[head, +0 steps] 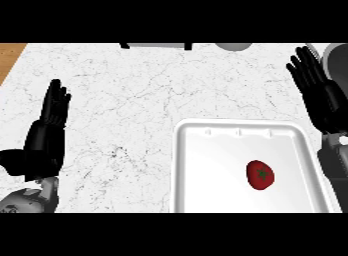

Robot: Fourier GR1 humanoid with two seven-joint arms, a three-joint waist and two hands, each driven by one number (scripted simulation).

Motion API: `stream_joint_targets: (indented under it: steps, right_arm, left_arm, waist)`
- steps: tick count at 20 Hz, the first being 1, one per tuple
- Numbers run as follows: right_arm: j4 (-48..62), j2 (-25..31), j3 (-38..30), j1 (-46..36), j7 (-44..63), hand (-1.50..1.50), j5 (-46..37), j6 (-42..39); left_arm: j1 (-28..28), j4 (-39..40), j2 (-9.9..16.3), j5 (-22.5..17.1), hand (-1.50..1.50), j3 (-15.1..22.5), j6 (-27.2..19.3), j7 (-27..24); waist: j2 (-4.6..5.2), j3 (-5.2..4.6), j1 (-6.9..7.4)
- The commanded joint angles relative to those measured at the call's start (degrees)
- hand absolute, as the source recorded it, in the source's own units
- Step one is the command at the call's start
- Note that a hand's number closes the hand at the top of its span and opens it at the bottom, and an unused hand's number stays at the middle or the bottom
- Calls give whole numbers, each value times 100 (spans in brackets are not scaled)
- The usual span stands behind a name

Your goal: Pick the tomato from the tray and place it in the pot

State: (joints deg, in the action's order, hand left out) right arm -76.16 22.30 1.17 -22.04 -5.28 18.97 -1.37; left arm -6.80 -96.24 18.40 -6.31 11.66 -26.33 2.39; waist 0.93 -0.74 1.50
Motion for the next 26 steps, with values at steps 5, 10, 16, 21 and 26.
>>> stream_joint_targets:
  steps: [5, 10, 16, 21, 26]
  right_arm:
    - [-567, 151, 1457, 933, 409, 150, -757, -875]
    - [-1113, -26, 877, 1325, -1300, -150, -2264, 1502]
    - [-2831, -381, 986, 2872, -2228, -150, -1979, 1607]
    - [-3957, 592, 1100, 3319, -72, -150, -2219, 1085]
    - [-4964, 1023, 994, 3275, 1974, -150, -1976, 738]
  left_arm:
    - [508, 673, 209, -450, 0, 652, 1303, 500]
    - [621, 1153, 92, -670, 0, 733, 1583, 508]
    - [243, 1663, 206, -906, 0, 480, 2243, 335]
    - [-38, 1819, 346, -1051, 0, 224, 2534, 453]
    - [325, 1664, -52, -569, 0, 692, 2165, 305]
  waist:
    - [-111, 57, -289]
    - [-138, 72, -650]
    - [-116, 68, -343]
    - [-104, 57, -288]
    - [-107, 59, -194]
